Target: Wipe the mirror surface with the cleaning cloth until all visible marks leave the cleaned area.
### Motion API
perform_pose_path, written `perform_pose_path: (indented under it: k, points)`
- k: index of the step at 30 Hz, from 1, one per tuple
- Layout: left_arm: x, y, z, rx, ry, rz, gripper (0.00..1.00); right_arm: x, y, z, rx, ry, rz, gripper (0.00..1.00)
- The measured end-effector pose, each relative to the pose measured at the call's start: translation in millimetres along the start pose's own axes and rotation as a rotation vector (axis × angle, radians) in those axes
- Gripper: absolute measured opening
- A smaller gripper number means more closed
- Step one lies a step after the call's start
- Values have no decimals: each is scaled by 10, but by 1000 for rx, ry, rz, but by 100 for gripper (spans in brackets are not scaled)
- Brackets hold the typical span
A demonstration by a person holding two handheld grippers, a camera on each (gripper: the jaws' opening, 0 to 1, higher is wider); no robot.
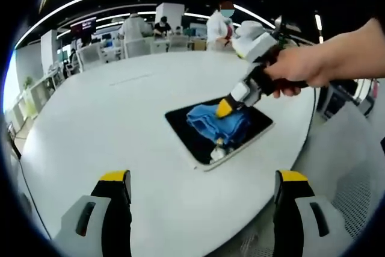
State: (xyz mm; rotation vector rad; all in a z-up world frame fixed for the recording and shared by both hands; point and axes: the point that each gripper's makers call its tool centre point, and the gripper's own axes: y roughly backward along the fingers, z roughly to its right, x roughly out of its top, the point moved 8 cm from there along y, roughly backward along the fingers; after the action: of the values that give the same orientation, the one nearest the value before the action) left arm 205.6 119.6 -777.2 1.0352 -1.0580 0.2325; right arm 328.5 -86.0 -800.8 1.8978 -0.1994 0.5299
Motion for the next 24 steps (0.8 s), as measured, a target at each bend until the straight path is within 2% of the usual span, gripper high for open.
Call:
perform_pose_path:
  k: [7, 19, 24]
  points:
    - [-9, 10, -33, 15, 25, 2, 100, -14, 73, 189, -10, -8, 4, 0]
    - [-3, 5, -15, 12, 1, -3, 100, -44, 212, 543, -17, -30, 6, 0]
    - [-9, -5, 0, 2, 3, -2, 100, -88, 297, 694, -60, -11, 2, 0]
